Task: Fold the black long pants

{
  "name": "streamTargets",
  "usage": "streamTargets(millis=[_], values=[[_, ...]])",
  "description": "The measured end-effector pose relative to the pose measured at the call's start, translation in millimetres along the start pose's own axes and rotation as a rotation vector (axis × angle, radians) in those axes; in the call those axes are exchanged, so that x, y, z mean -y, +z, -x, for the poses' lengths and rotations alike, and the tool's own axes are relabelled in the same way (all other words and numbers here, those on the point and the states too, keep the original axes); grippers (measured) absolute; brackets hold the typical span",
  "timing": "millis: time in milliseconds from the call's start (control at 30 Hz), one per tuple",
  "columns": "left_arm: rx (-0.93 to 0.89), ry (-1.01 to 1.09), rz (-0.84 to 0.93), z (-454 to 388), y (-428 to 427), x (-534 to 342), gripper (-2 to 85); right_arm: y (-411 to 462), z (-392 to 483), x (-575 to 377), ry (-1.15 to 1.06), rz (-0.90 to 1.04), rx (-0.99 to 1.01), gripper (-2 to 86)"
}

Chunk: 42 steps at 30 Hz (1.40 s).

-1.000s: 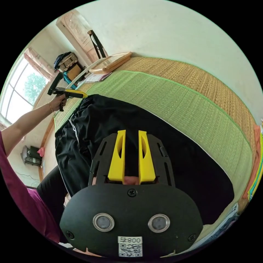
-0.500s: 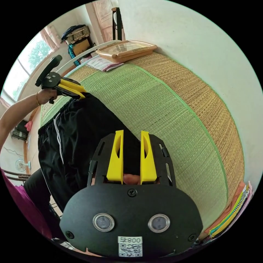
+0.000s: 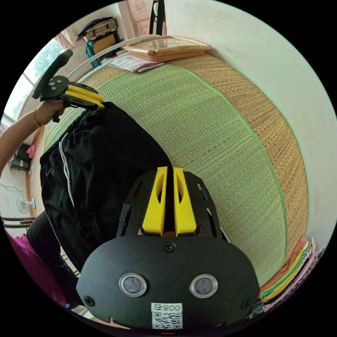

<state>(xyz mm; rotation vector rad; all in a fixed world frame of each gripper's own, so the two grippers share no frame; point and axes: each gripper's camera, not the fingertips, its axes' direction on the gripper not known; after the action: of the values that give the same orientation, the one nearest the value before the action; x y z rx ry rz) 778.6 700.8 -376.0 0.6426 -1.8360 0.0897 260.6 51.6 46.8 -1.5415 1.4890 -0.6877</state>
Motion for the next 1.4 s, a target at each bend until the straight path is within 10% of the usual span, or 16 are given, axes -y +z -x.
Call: streamTargets(millis=[1400], values=[[-0.010, 0.023, -0.143, 0.1, -216.8, -392.3, 1.8, -349.8, 260.5, -233.0, 0.151, -0.141, 0.113, 0.8]])
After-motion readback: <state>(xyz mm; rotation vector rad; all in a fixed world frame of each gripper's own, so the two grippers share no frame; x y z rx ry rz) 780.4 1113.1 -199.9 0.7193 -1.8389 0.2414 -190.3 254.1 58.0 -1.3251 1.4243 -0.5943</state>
